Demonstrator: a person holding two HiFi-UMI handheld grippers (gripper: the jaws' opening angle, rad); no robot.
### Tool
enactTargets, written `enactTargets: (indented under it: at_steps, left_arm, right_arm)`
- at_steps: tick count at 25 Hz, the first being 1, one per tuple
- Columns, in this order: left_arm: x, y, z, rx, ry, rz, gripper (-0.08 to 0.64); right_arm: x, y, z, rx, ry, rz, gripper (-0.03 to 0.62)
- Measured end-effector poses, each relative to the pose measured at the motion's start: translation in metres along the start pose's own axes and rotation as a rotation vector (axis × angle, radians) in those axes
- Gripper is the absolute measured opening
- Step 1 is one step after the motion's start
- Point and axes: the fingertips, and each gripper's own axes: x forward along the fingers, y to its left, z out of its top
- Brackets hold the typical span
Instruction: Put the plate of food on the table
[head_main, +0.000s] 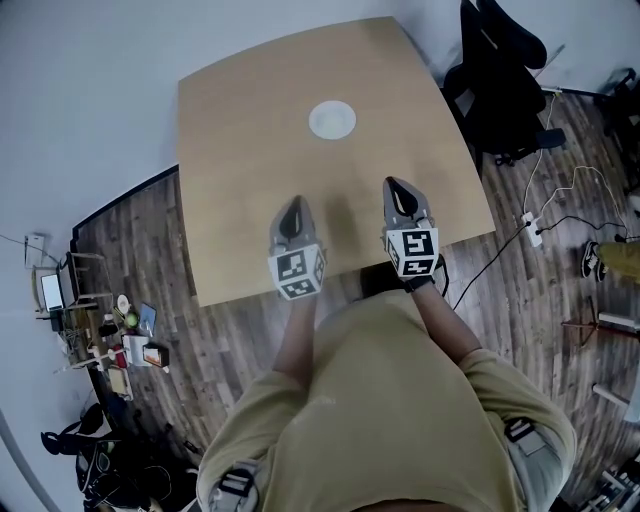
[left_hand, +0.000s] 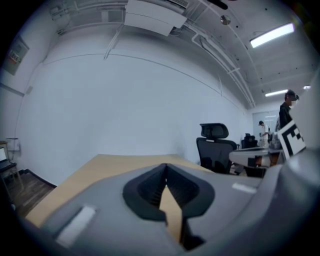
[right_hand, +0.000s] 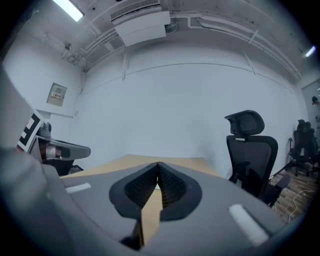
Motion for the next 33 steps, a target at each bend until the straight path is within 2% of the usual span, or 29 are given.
enactTargets:
  at_steps: [5, 14, 28, 33]
  left_arm:
    - [-0.028, -0.004, -0.010, -0.083, -0.005, -0.013, 0.003]
    - [-0.058, -0.010, -0.019, 0.011, -0.035, 0.018, 0.003]
    - [-0.060, -0.007, -0.018, -0.017, -0.037, 0.020, 0.003]
    - [-0.059, -0.007, -0.019, -0.030, -0.028, 0.025, 0.003]
  right_arm:
    - [-0.028, 0.012, 0.000, -0.004, 0.006, -0.020, 0.006]
    - [-0.055, 0.031, -0.004, -0.007, 0.000, 0.009, 0.006]
    - [-0.050, 0.032, 0.005, -0.038, -0.008, 0.019, 0.006]
    - [-0.048, 0.035, 0.004, -0.050, 0.005, 0.047, 0.006]
